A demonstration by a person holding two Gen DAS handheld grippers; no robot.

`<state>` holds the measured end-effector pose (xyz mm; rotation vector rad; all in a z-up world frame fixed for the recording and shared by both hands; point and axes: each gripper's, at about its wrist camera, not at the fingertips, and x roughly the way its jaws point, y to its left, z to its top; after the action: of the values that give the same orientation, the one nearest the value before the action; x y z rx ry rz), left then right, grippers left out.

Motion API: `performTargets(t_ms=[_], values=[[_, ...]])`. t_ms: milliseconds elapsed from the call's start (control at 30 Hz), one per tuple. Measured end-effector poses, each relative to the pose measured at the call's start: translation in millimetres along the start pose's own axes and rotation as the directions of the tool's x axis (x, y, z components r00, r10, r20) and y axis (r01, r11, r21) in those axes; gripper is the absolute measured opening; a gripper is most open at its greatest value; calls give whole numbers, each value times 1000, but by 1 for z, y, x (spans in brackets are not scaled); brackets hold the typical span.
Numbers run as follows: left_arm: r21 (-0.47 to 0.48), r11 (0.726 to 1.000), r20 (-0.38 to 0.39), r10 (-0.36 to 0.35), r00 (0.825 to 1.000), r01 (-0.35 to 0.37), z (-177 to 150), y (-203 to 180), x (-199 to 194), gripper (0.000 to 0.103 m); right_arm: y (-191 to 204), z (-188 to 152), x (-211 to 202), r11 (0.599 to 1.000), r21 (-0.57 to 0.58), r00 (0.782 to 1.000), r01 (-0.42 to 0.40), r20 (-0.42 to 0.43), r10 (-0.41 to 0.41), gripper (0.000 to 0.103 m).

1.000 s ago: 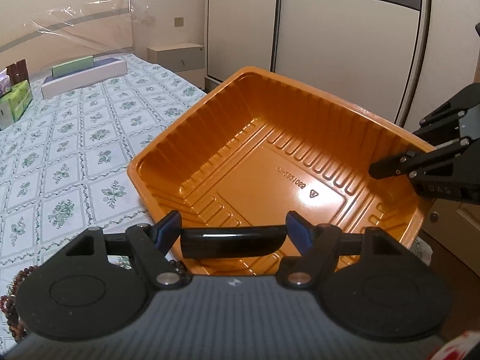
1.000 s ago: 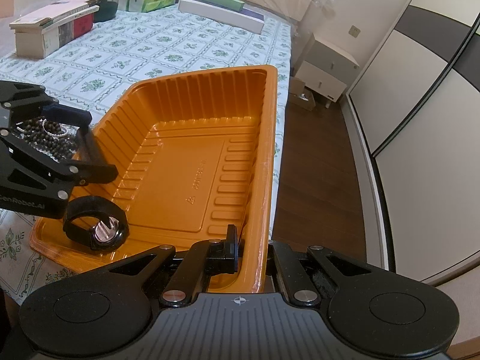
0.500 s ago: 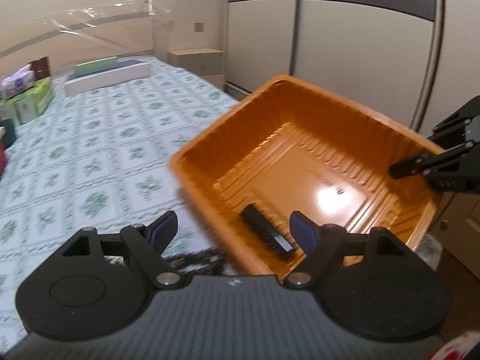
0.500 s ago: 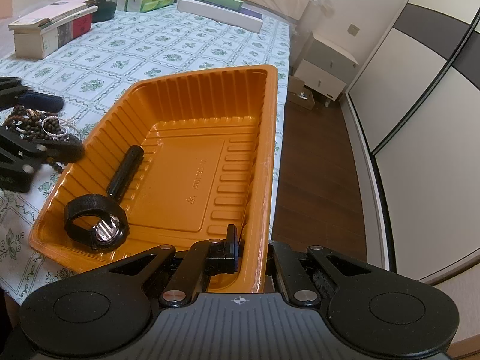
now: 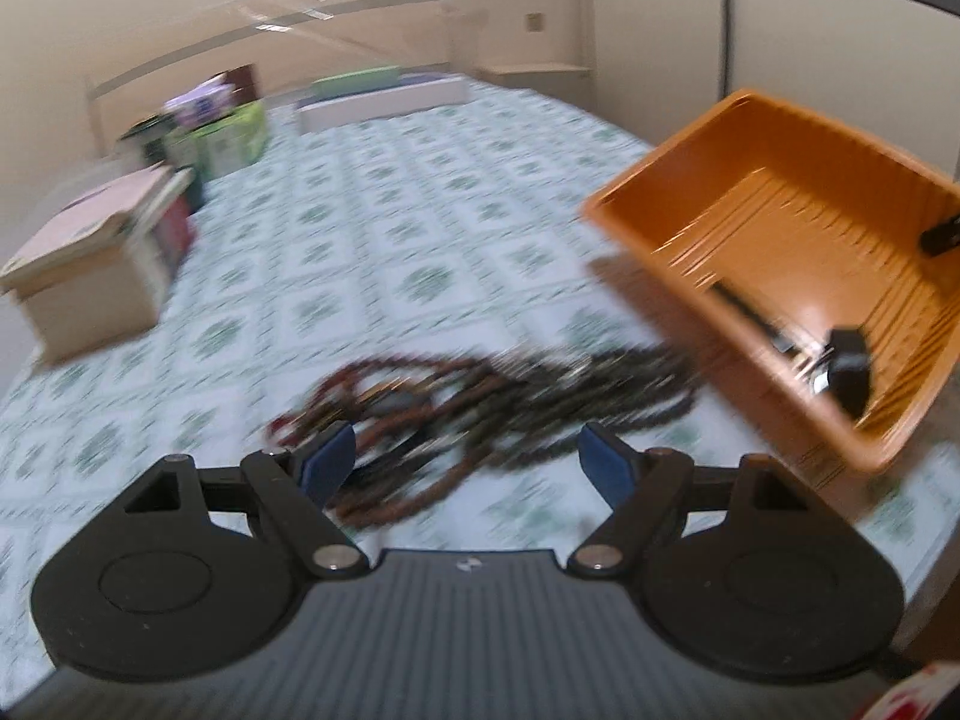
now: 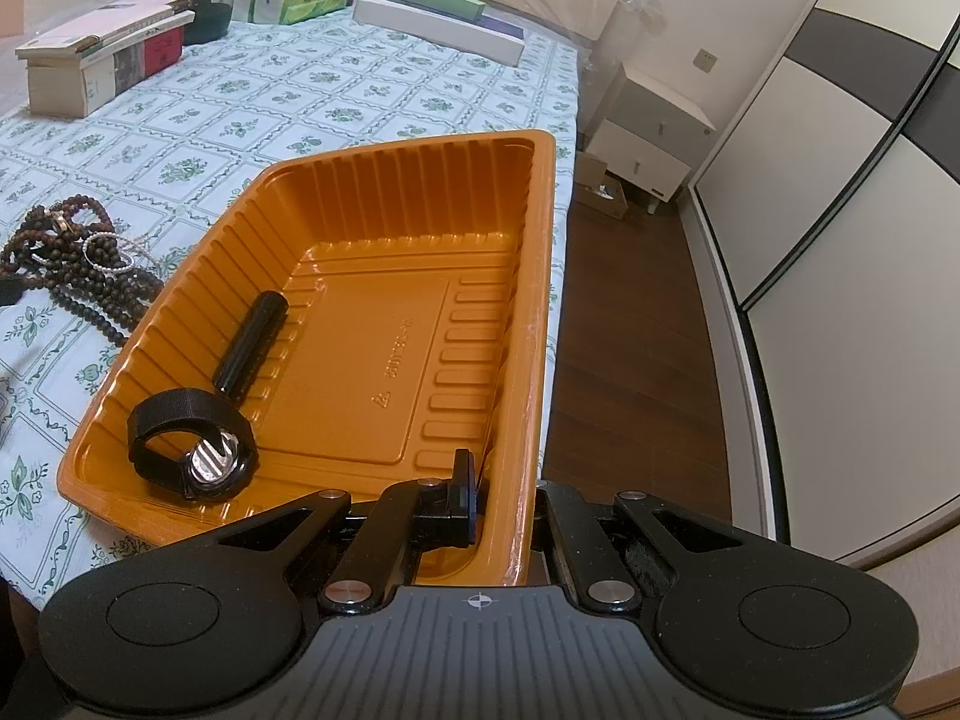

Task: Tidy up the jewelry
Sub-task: 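Grasp a brown bead necklace from the pile with the left tool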

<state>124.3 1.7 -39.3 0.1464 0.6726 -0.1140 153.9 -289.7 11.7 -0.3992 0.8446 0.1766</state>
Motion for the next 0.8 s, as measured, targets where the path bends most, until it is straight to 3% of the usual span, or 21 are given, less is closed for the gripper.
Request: performTargets(t_ms=[167, 300, 367, 433, 667, 800], values=[[-29, 997, -25, 69, 997, -69, -20, 26, -2, 79, 0, 0, -1, 1000, -1, 1000, 2, -1, -2, 3], [-39, 995, -34, 94, 995, -95, -25, 40, 2, 71, 0, 0, 0, 1000, -2, 1000, 5, -2, -5, 3], [-34, 995, -38, 92, 995, -93, -22, 43, 8, 62, -1, -1, 0, 1000, -2, 1000, 6, -3, -6, 3], [-26, 996, -47, 82, 996, -83, -19, 45, 13, 39, 0, -1, 0, 1000, -3, 1000, 7, -3, -7, 3], [-25, 999, -70, 32, 997, -34, -9, 52, 33, 25, 0, -1, 1, 1000, -4, 1000, 7, -8, -7, 3], [-2, 1000, -91, 28, 995, -29, -5, 51, 38, 10, 1, -1, 2, 1000, -4, 1000, 8, -8, -8, 3]])
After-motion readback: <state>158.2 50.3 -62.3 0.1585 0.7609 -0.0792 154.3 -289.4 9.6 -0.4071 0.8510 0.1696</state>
